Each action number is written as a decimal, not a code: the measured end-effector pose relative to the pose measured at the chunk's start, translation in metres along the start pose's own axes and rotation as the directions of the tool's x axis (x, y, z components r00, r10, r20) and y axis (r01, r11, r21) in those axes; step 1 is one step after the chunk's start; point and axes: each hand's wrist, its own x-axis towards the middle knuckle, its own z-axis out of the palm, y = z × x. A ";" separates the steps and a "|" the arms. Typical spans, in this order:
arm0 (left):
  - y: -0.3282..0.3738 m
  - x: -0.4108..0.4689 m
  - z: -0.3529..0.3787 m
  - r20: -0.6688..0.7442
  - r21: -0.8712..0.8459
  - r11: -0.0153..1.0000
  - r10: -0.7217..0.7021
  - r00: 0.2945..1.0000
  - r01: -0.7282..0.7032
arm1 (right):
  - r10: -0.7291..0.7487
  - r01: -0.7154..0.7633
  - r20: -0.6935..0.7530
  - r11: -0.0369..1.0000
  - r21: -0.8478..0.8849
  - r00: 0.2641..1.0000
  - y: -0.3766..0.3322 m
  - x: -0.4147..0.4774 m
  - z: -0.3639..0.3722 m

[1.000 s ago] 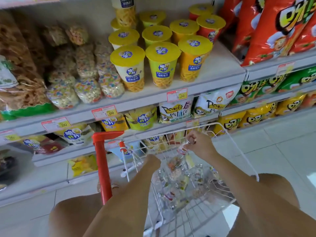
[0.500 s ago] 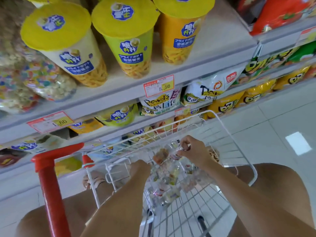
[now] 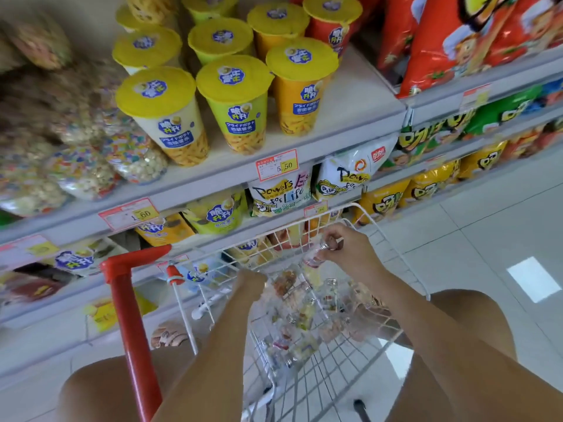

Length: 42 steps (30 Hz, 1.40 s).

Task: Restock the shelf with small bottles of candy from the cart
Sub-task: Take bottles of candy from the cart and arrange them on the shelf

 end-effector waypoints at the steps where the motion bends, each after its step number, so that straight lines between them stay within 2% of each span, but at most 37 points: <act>1: 0.005 -0.007 -0.009 0.003 -0.088 0.995 0.038 0.999 -0.038 | -0.024 0.024 -0.011 1.000 0.012 1.000 -0.011 -0.004 -0.007; 3: 0.019 -0.029 -0.029 -0.054 -0.240 0.957 0.153 0.987 -0.162 | -0.081 0.083 -0.044 0.996 0.042 0.996 -0.036 -0.013 -0.023; 5: 0.029 -0.066 -0.056 -0.101 -0.313 0.901 0.283 0.954 -0.300 | -0.147 0.150 -0.081 0.988 0.033 0.986 -0.069 -0.027 -0.040; 8: 0.036 -0.128 -0.101 -0.113 -0.409 0.776 0.479 0.870 -0.480 | -0.291 0.297 -0.140 0.955 0.025 0.947 -0.125 -0.049 -0.063; 11: 0.040 -0.185 -0.149 -0.243 -0.444 0.633 0.596 0.765 -0.634 | -0.420 0.439 -0.201 0.897 0.060 0.885 -0.184 -0.069 -0.080; 14: 0.040 -0.235 -0.194 -0.427 -0.405 0.503 0.635 0.644 -0.764 | -0.508 0.535 -0.224 0.841 0.083 0.832 -0.237 -0.085 -0.094; 18: 0.036 -0.287 -0.250 -0.538 -0.309 0.349 0.703 0.465 -0.885 | -0.615 0.640 -0.207 0.764 0.083 0.761 -0.303 -0.101 -0.107; 20: 0.037 -0.306 -0.275 -0.602 -0.324 0.253 0.688 0.405 -0.912 | -0.665 0.688 -0.194 0.721 0.087 0.721 -0.335 -0.106 -0.113; 22: 0.041 -0.325 -0.300 -0.680 -0.302 0.185 0.646 0.347 -0.935 | -0.735 0.753 -0.194 0.657 0.031 0.649 -0.371 -0.110 -0.120; 27: 0.063 -0.348 -0.356 -0.810 -0.091 0.171 0.561 0.173 -0.981 | -0.858 0.828 -0.186 0.512 -0.230 0.479 -0.460 -0.106 -0.130; 30: 0.081 -0.348 -0.377 -0.845 0.019 0.176 0.529 0.079 -0.984 | -0.891 0.814 -0.154 0.453 -0.364 0.427 -0.507 -0.094 -0.124; 32: 0.094 -0.341 -0.386 -0.861 0.054 0.171 0.507 0.041 -0.984 | -0.900 0.793 -0.106 0.425 -0.436 0.424 -0.533 -0.082 -0.115; 34: 0.105 -0.330 -0.390 -0.878 0.067 0.208 0.476 0.041 -0.976 | -0.890 0.738 -0.049 0.406 -0.539 0.454 -0.554 -0.068 -0.101; 39: 0.122 -0.304 -0.390 -0.901 0.097 0.317 0.431 0.053 -0.944 | -0.768 0.537 -0.024 0.469 -0.701 0.640 -0.582 -0.028 -0.068; 42: 0.129 -0.298 -0.389 -0.893 0.136 0.344 0.449 0.036 -0.929 | -0.697 0.394 -0.065 0.477 -0.785 0.714 -0.592 -0.014 -0.059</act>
